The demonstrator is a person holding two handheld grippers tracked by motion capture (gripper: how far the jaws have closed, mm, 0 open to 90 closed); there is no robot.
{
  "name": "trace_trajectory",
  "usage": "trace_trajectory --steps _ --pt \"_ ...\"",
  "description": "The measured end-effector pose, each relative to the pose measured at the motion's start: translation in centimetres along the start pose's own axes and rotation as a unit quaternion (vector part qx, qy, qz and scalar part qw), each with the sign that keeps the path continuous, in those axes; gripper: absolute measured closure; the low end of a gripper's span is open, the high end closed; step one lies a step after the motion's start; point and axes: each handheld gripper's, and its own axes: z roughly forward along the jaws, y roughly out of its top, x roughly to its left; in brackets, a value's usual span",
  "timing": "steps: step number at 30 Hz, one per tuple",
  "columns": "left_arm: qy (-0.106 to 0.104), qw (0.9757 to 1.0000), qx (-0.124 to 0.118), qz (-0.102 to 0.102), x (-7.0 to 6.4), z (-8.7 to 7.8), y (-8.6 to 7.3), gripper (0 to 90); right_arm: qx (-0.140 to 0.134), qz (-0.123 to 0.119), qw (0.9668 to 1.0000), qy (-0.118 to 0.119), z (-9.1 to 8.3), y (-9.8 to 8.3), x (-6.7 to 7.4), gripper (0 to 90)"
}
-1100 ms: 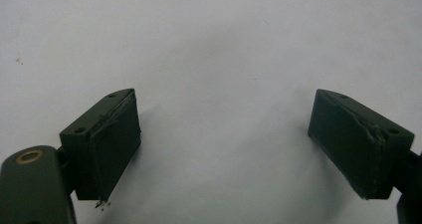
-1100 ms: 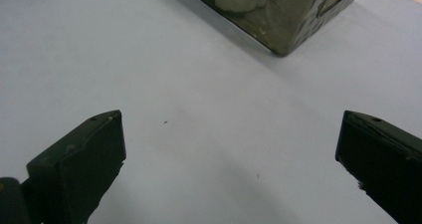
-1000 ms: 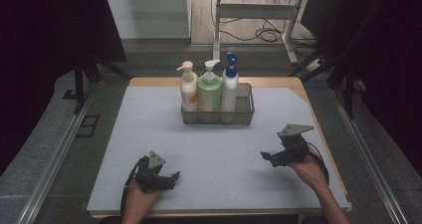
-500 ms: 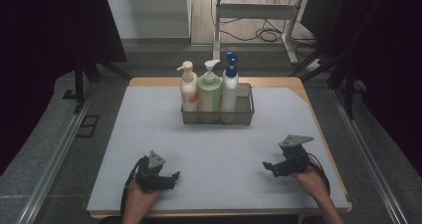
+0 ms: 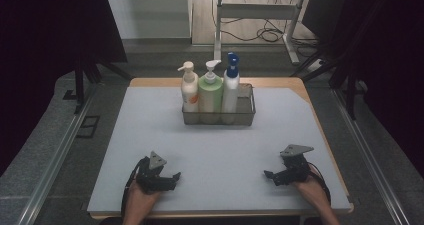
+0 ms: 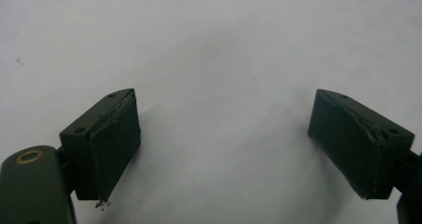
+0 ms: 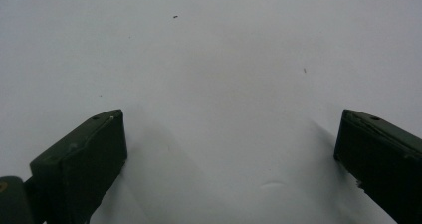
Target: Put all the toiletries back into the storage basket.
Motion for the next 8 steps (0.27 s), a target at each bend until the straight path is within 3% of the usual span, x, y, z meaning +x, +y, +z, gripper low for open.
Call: trace_trajectory --steps 8 --pt "-0.001 1.0 0.001 0.0 0.0 0.01 0.02 12.6 -0.002 0.0 1.0 -0.003 0.03 -0.1 0.08 0.0"
